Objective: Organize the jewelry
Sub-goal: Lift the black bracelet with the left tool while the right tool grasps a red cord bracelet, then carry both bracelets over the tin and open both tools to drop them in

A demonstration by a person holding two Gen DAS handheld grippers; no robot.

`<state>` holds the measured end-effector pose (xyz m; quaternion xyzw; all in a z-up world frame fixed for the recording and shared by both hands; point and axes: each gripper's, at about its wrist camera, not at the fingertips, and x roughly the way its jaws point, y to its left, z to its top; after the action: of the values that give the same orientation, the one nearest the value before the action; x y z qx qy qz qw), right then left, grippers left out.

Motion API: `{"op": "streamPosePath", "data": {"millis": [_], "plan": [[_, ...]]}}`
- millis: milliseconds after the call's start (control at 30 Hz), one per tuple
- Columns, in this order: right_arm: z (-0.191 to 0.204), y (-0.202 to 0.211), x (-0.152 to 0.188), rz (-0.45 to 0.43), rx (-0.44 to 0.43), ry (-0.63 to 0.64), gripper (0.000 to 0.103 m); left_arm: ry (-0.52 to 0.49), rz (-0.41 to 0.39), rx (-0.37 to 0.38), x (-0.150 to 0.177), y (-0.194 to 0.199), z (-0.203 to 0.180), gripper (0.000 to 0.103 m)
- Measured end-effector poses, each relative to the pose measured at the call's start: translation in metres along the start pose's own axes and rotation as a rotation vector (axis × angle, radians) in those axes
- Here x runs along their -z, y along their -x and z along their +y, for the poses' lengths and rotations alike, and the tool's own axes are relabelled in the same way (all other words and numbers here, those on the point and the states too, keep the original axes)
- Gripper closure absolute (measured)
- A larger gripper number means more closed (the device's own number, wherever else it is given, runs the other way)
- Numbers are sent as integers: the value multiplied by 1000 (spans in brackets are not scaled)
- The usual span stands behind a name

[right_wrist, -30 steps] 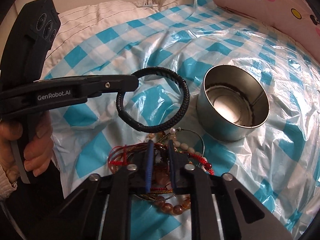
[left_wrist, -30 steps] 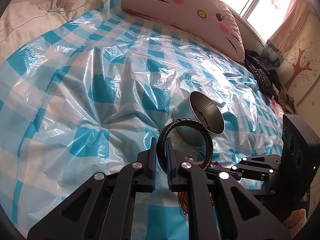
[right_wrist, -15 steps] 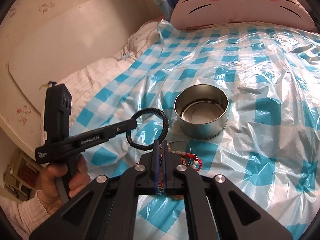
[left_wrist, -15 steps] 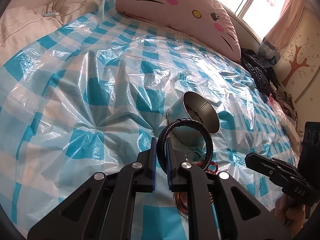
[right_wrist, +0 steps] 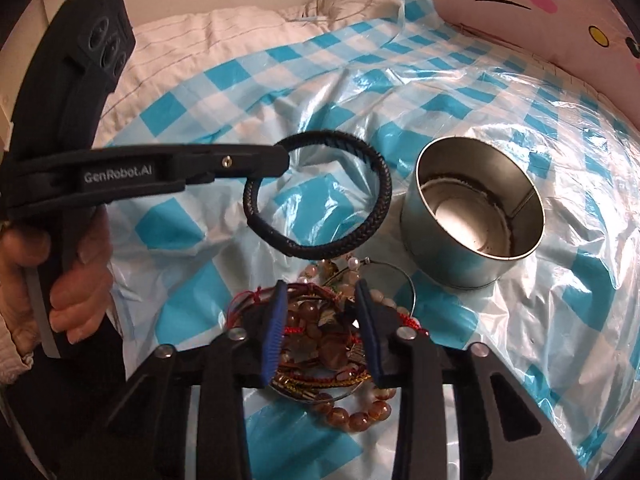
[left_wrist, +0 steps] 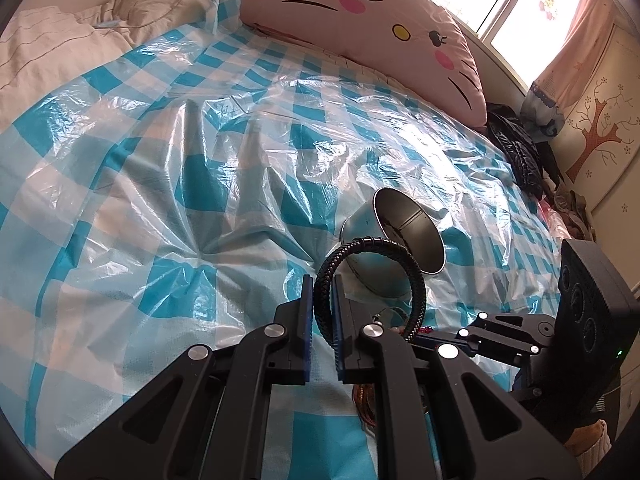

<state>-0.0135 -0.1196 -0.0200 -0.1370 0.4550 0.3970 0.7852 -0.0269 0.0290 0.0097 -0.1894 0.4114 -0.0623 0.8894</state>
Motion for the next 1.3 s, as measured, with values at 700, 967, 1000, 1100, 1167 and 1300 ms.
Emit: {"op": "streamPosePath", "data": {"millis": [700,967,1000,1100,1167,1300], "plan": [[-56,117,28,-428,-183,-471,97,-60,-7,13,-2,-1,-25,95],[-73,125,27,-490,-177,-528,97,-89,-12,15,-15,-8,-41,95],[-76,126,28,-500,-170,-541,97,-95,-11,13,-17,-10,-43,95],[-89,124,27,-523,-151,-588,97,-111,-6,12,-24,-20,-51,95],[-97,120,24,-532,-139,-606,97,-125,-4,9,-29,-26,-57,95],[-106,106,13,-530,-127,-615,97,-132,0,1,-39,-40,-64,95]]}}
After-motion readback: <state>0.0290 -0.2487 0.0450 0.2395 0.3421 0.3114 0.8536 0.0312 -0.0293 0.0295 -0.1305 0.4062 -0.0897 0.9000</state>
